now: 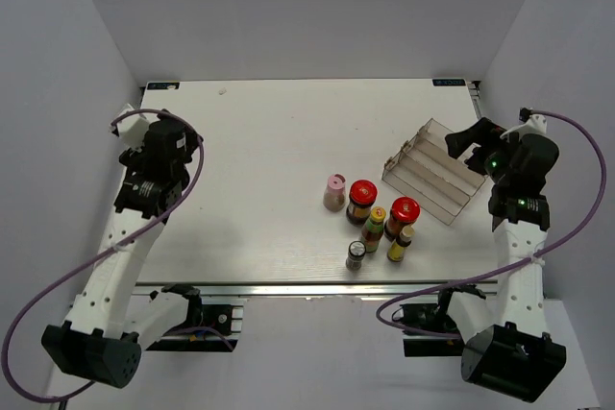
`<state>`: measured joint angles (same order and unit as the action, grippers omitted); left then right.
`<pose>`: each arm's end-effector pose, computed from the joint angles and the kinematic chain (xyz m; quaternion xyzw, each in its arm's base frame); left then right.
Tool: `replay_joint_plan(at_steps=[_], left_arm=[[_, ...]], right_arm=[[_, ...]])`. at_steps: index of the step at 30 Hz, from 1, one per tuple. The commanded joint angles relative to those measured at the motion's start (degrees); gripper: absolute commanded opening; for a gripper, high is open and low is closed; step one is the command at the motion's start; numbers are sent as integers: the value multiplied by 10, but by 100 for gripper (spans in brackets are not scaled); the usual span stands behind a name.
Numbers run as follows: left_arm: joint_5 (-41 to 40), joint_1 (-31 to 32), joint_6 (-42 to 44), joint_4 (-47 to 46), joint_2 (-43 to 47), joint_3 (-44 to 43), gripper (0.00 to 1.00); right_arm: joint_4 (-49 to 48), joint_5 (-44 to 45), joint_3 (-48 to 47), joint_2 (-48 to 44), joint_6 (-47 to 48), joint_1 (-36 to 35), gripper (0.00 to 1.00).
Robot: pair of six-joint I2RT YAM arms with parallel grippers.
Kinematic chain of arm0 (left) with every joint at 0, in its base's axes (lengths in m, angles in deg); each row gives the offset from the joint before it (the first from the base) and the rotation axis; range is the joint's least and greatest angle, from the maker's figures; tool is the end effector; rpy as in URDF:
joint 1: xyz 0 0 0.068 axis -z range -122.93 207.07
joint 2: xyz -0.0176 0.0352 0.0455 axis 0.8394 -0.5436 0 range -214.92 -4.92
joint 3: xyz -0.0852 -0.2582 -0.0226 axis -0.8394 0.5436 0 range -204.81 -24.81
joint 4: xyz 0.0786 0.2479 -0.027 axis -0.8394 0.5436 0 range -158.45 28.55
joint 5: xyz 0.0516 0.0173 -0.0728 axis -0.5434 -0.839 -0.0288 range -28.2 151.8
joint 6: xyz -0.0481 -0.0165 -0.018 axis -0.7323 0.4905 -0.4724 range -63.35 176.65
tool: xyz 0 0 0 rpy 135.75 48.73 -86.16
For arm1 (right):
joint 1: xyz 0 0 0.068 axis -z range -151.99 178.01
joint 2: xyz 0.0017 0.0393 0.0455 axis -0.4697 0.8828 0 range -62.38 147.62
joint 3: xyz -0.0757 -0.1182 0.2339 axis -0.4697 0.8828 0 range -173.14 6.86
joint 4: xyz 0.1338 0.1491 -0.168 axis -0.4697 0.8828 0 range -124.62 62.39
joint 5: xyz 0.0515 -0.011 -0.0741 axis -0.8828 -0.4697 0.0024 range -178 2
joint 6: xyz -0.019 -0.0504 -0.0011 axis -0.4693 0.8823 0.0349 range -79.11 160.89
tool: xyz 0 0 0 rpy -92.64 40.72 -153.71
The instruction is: Organize the condiment bottles
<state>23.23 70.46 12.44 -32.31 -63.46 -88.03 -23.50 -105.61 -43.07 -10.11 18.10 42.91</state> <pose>0.2079 -0.0267 0.3652 -0.3744 0.7510 0.0302 0.5431 0.2064 -0.0438 0.3471 0.1608 0.7649 0.1620 0.6024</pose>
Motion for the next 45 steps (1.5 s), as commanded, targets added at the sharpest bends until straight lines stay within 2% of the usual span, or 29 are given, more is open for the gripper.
replay_joint_plan(at_steps=[1, 5, 10, 11, 13, 14, 15, 20, 24, 27, 28, 33, 45], left_arm=[[-5, 1, 10, -24, 45, 19, 98], [8, 1, 19, -26, 47, 27, 98], [80, 1, 60, -97, 59, 56, 98], [89, 2, 75, -107, 60, 62, 98], [107, 1, 85, -124, 56, 68, 98], [122, 1, 88, -127, 54, 69, 98], [126, 2, 90, -135, 52, 75, 98], [171, 1, 105, -164, 31, 90, 98], [179, 2, 106, -168, 23, 92, 98], [175, 1, 107, -168, 22, 97, 98], [174, 1, 107, -168, 21, 98, 98], [175, 1, 111, -173, 10, 98, 98], [212, 1, 119, -192, -6, 108, 98]], right_arm=[[-51, -2, 6, -23, -21, 1, 89], [-84, -6, 32, -42, -35, 1, 89], [-77, -129, 35, -65, -10, -2, 89], [-66, -136, 30, -68, 5, -8, 89], [-51, -139, 24, -88, 49, -63, 89], [-49, -132, 19, -95, 64, -89, 89], [-41, -116, 13, -104, 91, -154, 89], [56, 32, -18, -91, 146, -367, 89], [103, 120, -29, -25, 165, -471, 89], [126, 237, -41, 5, 158, -529, 89], [128, 272, -42, 10, 154, -538, 89], [147, 313, -36, 13, 130, -557, 89], [218, 307, 17, 15, 88, -606, 89]])
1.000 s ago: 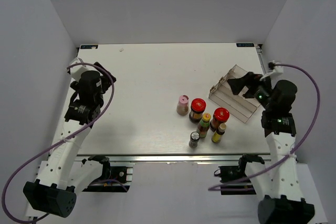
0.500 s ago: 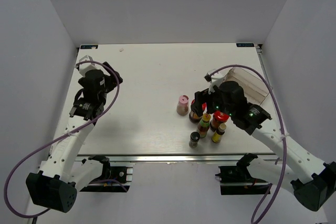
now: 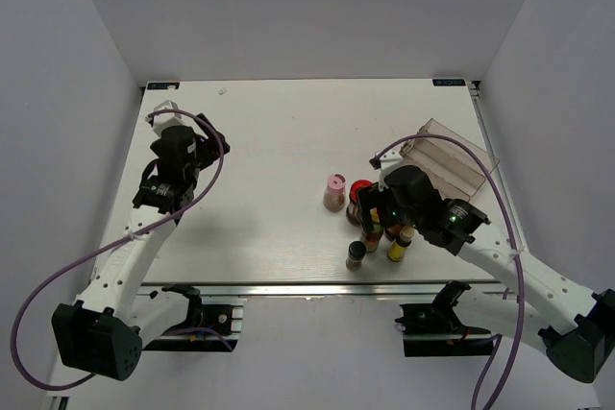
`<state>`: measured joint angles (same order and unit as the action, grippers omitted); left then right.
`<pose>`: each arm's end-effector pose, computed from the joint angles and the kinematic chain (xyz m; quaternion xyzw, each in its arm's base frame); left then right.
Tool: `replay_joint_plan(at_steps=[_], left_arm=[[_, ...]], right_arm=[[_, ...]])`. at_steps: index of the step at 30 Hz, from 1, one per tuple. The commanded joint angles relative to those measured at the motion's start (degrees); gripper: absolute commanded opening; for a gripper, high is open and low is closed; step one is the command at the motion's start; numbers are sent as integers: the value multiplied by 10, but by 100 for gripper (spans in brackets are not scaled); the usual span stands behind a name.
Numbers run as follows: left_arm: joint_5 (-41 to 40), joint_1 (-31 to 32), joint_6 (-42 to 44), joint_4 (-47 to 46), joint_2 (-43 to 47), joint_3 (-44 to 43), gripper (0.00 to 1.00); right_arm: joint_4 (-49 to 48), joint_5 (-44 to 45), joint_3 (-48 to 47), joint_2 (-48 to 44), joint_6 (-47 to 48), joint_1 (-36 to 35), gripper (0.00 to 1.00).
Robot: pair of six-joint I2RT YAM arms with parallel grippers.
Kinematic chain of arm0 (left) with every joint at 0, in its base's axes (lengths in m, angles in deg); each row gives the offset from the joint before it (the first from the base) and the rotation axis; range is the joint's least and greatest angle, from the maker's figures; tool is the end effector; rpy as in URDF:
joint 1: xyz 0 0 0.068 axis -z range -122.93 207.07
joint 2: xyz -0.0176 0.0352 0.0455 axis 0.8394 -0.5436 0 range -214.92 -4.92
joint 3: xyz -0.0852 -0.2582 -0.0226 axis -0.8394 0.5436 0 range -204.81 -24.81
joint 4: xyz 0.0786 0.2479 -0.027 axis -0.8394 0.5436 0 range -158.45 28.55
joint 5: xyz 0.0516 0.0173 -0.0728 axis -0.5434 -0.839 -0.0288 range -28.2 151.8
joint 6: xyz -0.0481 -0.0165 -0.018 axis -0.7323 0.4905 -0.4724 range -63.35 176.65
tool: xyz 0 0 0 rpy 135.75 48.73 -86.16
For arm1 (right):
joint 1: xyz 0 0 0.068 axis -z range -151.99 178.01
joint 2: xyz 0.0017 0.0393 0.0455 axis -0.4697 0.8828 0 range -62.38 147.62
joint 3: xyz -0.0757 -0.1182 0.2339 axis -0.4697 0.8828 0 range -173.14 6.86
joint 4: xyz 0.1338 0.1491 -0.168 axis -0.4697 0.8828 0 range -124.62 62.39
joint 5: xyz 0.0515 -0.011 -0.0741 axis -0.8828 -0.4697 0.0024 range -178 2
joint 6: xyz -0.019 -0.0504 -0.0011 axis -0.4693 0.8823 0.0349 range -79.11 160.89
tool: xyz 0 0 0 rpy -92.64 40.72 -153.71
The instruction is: Organize the condiment bottles
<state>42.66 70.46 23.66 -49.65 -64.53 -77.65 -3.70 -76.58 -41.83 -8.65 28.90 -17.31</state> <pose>0.2303 -0.0429 0.3254 -0.2293 0.8071 -0.0777 0.5385 0.1466 0.1382 0.3007 -0.2110 0.8621 0.1390 0.4392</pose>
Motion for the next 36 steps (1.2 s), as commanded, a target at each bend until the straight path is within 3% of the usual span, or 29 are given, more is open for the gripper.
replay_joint_plan(at_steps=[1, 3, 12, 15, 21, 30, 36], left_arm=[[17, 1, 6, -18, 5, 4, 98], [20, 1, 6, -18, 3, 3, 98], [36, 1, 3, -25, -1, -1, 98], [41, 1, 3, -27, -2, -3, 98], [49, 1, 2, -34, -2, -3, 98], [70, 1, 2, -49, -4, 1, 98], [86, 1, 11, -52, -19, -17, 98]], right_arm=[[25, 25, 4, 1, -26, -4, 89], [28, 33, 8, 1, -30, -5, 88], [40, 20, 7, 2, -34, -8, 58], [37, 11, 5, -5, -35, -8, 35], [23, -22, -18, -24, -18, -8, 14], [-16, -2, -139, -31, 15, -8, 0], [-28, 0, -235, -20, 67, -8, 0]])
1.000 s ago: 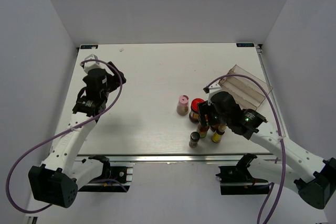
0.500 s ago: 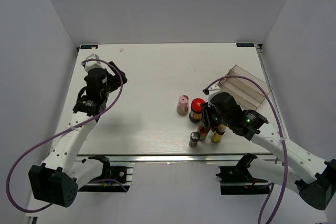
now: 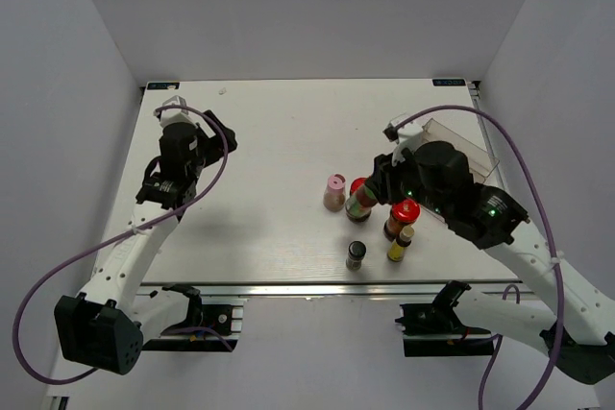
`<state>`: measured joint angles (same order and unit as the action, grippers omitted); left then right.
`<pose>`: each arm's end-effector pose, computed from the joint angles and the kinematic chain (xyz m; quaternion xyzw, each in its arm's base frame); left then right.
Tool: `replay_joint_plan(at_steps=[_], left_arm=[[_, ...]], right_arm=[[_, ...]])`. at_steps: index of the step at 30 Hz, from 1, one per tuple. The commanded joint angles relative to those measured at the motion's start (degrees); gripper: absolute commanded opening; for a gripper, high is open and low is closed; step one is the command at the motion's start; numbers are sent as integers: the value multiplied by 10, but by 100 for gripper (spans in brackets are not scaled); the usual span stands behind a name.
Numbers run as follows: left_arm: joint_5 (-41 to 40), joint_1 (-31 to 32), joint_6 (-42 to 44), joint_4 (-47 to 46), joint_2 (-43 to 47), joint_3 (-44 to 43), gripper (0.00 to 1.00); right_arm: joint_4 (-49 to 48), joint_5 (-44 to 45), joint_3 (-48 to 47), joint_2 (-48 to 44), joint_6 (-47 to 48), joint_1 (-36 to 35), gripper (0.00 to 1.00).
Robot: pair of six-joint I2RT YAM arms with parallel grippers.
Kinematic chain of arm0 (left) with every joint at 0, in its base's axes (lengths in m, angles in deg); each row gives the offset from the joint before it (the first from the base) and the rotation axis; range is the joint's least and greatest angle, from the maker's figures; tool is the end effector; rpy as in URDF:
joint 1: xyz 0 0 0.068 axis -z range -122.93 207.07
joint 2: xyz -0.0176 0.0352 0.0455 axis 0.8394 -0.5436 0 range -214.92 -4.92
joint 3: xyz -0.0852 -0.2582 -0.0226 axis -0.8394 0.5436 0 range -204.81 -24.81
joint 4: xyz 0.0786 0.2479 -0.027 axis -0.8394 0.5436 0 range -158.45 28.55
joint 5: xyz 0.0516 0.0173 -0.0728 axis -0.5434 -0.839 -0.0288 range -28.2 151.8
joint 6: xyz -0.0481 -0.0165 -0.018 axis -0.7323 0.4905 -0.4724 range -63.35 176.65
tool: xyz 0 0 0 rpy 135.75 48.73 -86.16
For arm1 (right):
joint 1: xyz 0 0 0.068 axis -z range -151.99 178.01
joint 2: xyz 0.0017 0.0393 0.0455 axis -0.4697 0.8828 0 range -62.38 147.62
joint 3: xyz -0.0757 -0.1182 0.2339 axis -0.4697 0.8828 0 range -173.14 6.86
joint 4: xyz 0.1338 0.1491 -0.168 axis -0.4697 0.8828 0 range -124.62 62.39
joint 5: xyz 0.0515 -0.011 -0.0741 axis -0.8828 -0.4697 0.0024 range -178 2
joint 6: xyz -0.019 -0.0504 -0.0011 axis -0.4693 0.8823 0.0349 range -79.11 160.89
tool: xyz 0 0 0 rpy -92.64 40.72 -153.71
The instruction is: Organize the condiment bottles
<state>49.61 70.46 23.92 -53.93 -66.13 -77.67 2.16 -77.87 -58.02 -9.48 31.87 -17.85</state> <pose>0.2393 -0.0493 0.3263 -0.1970 0.8070 -0.1339 0.5404 0.1347 0.1298 0.3879 -0.2201 0.8112 0.1813 0.5106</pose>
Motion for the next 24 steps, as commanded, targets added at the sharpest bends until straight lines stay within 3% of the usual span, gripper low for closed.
replay_joint_plan(at_steps=[1, 12, 19, 24], left_arm=[[17, 1, 8, -14, -3, -15, 98], [9, 1, 18, -27, 6, -8, 98], [10, 1, 28, -32, -5, -10, 98], [-6, 1, 36, -25, -21, -26, 98]], right_arm=[[-85, 20, -89, -2, 46, -3, 0], [-51, 239, -279, 114, 88, 28, 0], [-28, 115, -304, 191, 51, 300, 0], [-36, 46, -287, 222, 10, 437, 0]])
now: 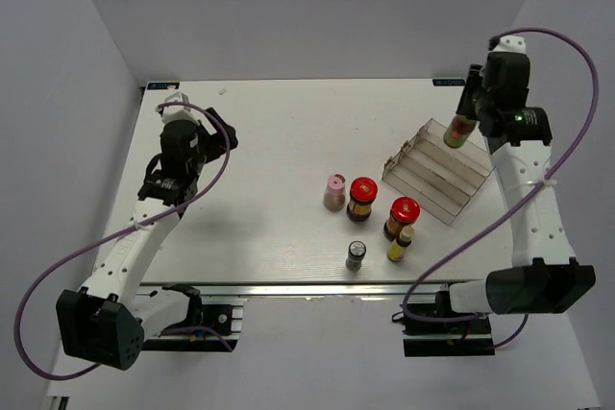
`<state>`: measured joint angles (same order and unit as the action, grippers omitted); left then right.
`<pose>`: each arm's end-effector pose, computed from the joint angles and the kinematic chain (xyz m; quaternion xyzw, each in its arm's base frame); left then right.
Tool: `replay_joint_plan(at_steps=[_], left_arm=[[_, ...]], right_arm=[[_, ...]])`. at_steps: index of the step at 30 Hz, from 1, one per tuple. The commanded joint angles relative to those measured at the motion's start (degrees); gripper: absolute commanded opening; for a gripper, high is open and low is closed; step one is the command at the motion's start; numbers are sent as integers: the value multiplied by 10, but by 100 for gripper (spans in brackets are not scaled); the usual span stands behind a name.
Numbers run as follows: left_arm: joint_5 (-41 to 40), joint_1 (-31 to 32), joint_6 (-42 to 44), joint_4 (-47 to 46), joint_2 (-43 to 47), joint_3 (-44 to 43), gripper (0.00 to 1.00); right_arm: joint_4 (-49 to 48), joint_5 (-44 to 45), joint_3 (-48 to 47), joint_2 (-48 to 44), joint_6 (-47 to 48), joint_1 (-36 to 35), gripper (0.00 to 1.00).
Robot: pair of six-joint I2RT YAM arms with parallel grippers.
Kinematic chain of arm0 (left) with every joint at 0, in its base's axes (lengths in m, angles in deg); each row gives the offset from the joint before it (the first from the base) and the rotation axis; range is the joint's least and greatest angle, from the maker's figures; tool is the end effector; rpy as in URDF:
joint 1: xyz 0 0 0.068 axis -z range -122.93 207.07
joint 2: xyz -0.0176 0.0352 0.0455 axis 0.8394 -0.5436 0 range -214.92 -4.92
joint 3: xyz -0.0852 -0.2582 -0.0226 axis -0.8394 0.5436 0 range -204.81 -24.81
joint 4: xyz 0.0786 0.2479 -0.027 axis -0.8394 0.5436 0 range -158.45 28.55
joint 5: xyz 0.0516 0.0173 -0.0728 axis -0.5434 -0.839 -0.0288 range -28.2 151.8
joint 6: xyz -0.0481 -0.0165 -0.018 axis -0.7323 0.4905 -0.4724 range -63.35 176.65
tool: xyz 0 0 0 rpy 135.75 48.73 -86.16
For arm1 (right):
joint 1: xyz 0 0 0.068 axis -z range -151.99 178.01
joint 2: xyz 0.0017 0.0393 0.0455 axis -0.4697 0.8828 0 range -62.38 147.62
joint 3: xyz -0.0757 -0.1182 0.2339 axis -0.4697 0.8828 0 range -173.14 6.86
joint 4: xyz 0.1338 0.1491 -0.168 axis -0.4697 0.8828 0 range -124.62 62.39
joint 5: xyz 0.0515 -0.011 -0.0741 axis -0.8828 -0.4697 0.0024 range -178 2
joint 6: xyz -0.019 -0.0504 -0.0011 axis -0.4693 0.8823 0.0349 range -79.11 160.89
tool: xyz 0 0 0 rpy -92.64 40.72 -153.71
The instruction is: Organize the condiment bottles
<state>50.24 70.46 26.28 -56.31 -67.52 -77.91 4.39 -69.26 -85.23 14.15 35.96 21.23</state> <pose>0.2461 -0.0513 0.3264 -0.1774 0.8058 -0.1309 0.5496 0.2767 0.0213 0.4509 0.0759 0.8262 -0.0801 0.5524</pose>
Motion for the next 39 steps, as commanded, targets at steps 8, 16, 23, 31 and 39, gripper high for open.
replay_joint_plan(at_steps=[8, 16, 23, 31, 39], left_arm=[[-8, 1, 23, -9, -59, -46, 98], [30, 2, 42, -6, -105, -78, 98], [15, 1, 46, -5, -105, -76, 98], [14, 1, 51, 4, -111, -102, 98], [1, 1, 51, 4, -96, -96, 98]], right_arm=[[-89, -57, 39, 30, -52, 172, 0], [-198, -59, 100, 56, -38, 208, 0], [-257, -43, 99, 85, -11, 211, 0], [-271, -35, 103, 120, 3, 216, 0], [-287, -34, 127, 146, 0, 218, 0]])
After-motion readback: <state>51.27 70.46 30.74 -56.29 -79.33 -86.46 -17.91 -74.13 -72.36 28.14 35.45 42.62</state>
